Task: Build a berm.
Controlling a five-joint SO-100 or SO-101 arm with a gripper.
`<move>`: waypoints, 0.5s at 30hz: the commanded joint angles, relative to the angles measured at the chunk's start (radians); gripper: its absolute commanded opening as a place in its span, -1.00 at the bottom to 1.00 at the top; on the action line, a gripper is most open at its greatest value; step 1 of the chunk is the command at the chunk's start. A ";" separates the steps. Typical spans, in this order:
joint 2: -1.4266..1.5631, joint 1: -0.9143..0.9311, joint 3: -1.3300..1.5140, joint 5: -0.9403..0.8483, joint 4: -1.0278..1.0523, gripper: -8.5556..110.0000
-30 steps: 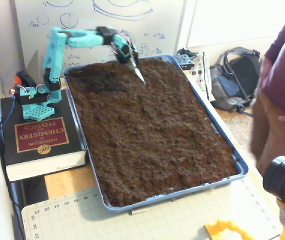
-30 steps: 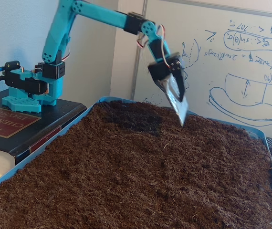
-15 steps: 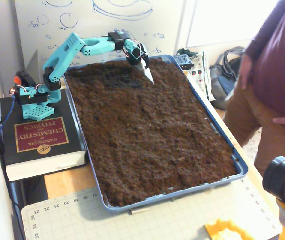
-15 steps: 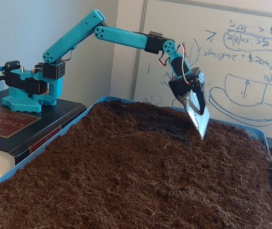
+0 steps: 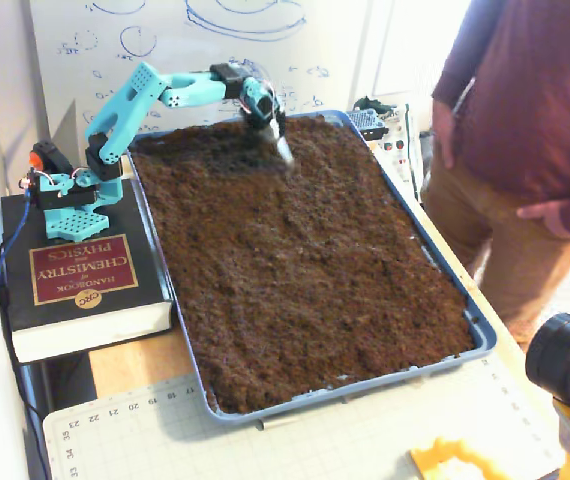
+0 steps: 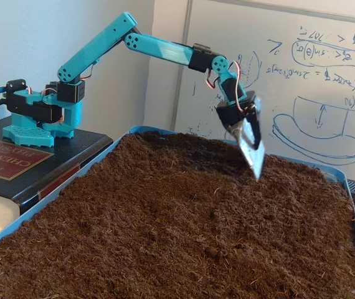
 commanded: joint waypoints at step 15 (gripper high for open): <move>-0.129 0.144 -0.196 -0.167 -0.291 -0.86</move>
